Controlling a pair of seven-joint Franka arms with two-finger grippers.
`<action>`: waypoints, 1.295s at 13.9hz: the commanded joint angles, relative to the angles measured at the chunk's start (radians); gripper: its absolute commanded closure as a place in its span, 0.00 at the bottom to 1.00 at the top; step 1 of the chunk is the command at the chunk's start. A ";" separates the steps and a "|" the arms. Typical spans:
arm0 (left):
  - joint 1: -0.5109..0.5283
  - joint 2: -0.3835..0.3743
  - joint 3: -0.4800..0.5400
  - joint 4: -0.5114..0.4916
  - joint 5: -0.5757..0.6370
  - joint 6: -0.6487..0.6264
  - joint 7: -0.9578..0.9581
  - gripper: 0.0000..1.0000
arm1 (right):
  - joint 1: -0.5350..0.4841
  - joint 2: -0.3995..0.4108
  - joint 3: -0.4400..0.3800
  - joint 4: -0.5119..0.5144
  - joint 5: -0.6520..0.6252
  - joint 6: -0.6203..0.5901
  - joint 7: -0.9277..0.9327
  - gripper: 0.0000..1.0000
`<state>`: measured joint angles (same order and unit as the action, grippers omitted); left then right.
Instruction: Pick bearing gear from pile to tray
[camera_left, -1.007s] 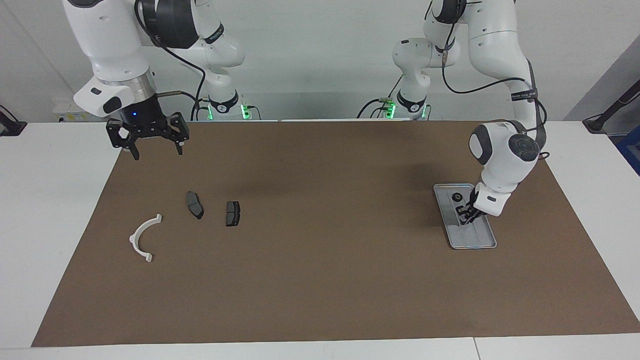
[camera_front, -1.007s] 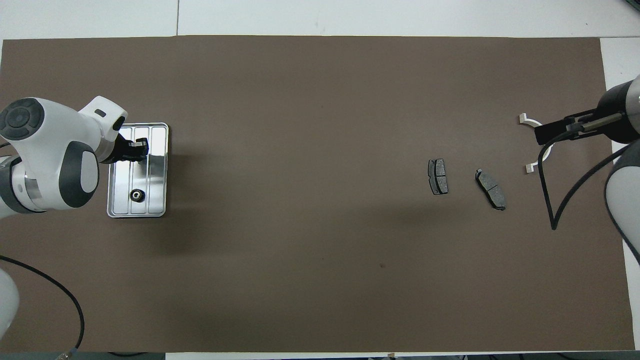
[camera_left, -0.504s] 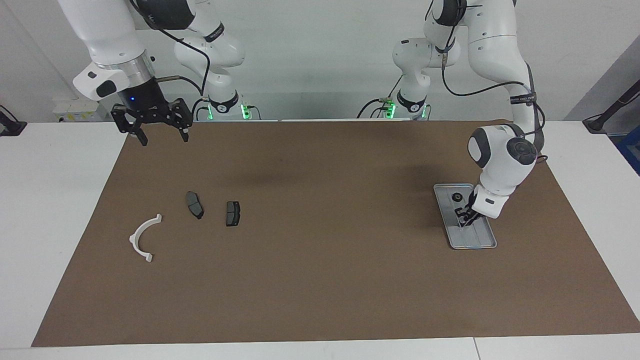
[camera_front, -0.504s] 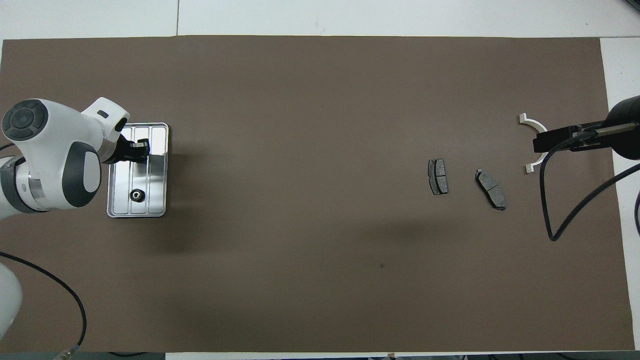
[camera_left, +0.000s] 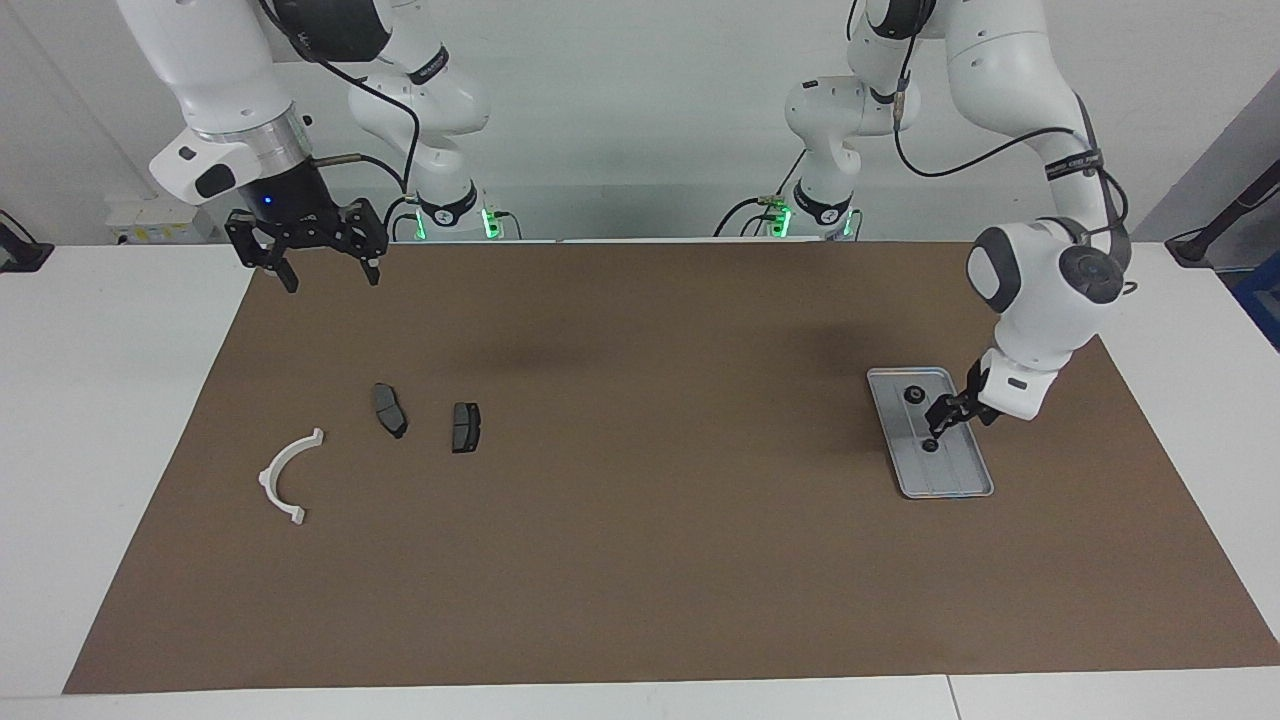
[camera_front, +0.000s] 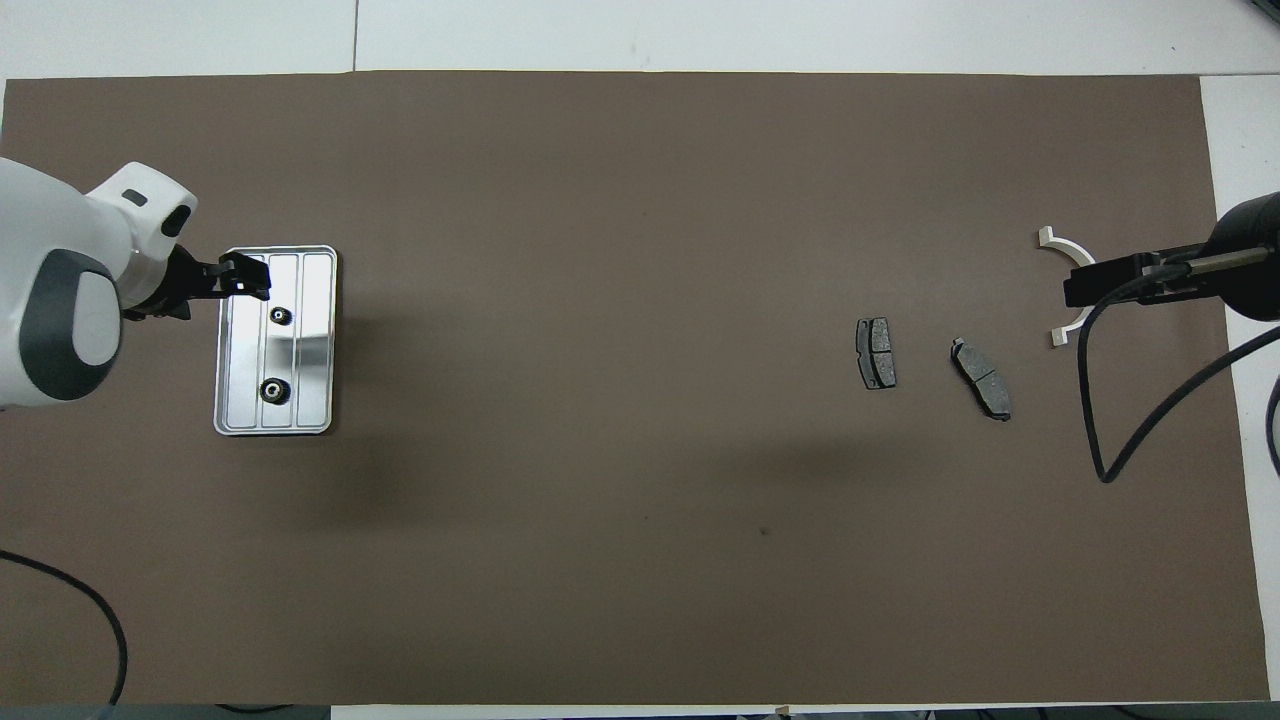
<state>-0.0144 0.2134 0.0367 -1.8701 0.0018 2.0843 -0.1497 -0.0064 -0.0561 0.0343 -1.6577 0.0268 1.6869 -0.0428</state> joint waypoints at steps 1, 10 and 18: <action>0.001 -0.127 -0.008 0.043 0.001 -0.220 0.015 0.00 | -0.015 -0.025 -0.002 -0.030 0.009 -0.001 -0.025 0.00; -0.006 -0.255 -0.023 0.112 -0.008 -0.463 0.006 0.00 | -0.014 -0.025 -0.002 -0.022 0.007 -0.021 -0.025 0.00; -0.022 -0.250 -0.021 0.115 -0.008 -0.432 0.007 0.00 | -0.020 -0.025 -0.004 -0.013 0.007 -0.029 -0.023 0.00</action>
<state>-0.0220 -0.0364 0.0086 -1.7571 0.0006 1.6433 -0.1484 -0.0074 -0.0617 0.0256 -1.6584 0.0267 1.6759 -0.0433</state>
